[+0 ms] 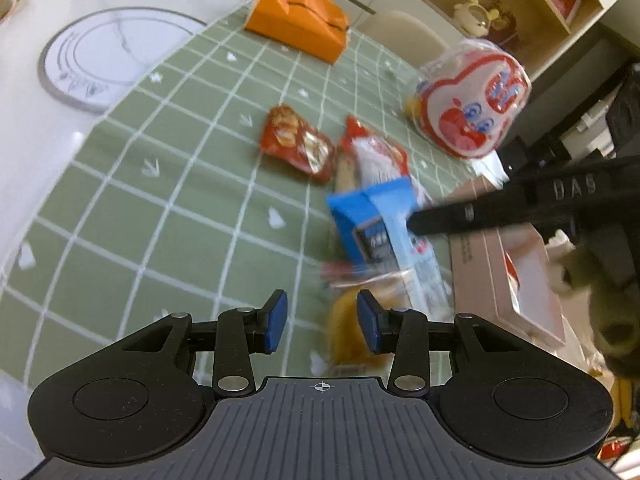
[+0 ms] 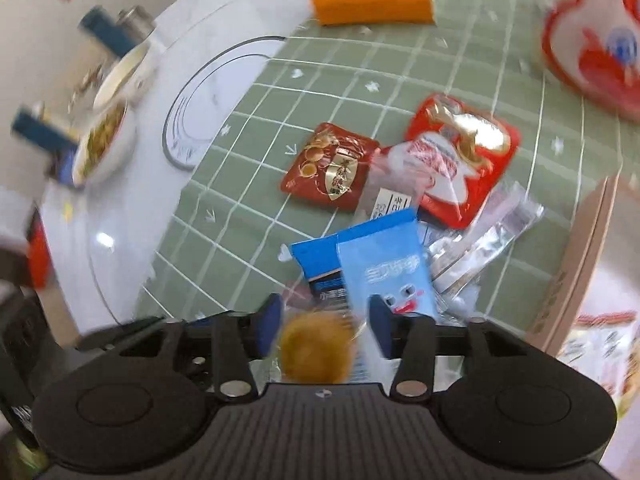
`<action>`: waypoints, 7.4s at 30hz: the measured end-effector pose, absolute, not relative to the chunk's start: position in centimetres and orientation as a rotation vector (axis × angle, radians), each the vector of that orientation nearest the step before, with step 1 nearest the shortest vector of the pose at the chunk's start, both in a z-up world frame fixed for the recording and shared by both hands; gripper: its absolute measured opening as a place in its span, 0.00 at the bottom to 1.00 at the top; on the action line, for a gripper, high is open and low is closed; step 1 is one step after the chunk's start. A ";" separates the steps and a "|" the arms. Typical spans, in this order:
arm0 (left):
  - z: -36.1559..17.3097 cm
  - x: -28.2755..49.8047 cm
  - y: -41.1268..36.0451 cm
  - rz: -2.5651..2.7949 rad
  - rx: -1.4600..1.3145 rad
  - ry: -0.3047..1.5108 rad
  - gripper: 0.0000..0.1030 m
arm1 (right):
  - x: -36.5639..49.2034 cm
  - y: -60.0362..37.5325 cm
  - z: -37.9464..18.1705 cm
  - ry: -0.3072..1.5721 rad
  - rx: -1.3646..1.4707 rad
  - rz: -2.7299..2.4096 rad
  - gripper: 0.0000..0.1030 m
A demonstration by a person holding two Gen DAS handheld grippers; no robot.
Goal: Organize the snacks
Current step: 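Grasp the clear cake bag with the left gripper while the right grasps the blue snack bar bag, then lift and carry the cake bag and blue bag toward the pink box, then lower the cake bag into the box with the left gripper while the right drops the blue bag in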
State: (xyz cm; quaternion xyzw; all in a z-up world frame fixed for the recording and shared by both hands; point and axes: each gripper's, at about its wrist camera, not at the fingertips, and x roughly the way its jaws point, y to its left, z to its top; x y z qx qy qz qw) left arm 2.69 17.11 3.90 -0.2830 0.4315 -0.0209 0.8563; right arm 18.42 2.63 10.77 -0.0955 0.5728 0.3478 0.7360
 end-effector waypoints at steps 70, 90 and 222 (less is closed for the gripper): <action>3.2 -2.2 13.4 -0.150 -0.147 1.012 0.60 | 0.7 -5.4 2.2 1.064 -0.208 0.416 0.81; 3.0 -2.5 12.9 -0.211 -0.092 1.028 0.61 | -0.5 -5.0 1.1 0.981 -0.169 0.343 1.00; 10.3 5.5 2.3 0.303 -0.435 0.749 0.25 | 23.2 -20.4 9.5 1.011 -0.138 0.694 0.56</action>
